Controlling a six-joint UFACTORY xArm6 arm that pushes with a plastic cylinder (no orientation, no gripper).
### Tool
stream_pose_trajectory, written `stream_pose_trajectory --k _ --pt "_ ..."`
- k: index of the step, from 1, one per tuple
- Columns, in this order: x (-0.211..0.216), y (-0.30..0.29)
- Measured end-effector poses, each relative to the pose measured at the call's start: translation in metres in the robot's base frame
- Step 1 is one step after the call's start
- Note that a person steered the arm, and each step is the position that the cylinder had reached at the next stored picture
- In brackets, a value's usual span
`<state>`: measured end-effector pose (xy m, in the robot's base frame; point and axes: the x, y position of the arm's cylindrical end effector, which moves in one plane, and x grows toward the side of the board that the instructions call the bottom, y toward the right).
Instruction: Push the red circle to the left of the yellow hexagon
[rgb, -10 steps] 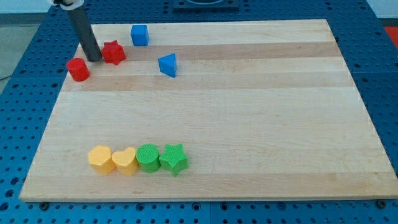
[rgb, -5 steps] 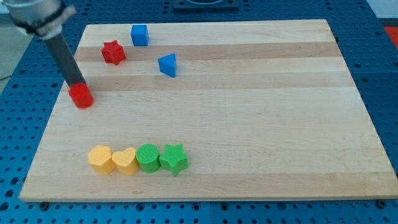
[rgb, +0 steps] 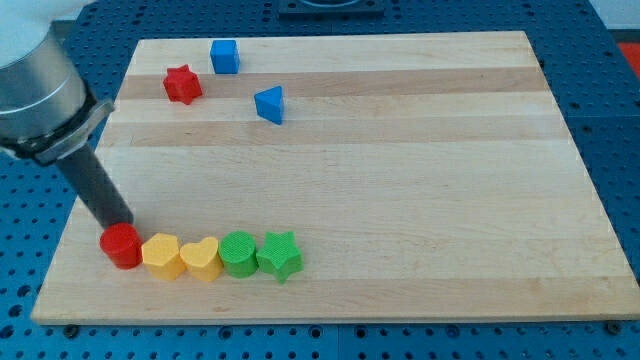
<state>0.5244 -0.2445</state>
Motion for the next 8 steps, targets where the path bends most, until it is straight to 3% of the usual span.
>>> stream_pose_trajectory --k 3,6,8 --pt "-0.012 -0.045" --pt "0.029 -0.022" --pt "-0.019 -0.014"
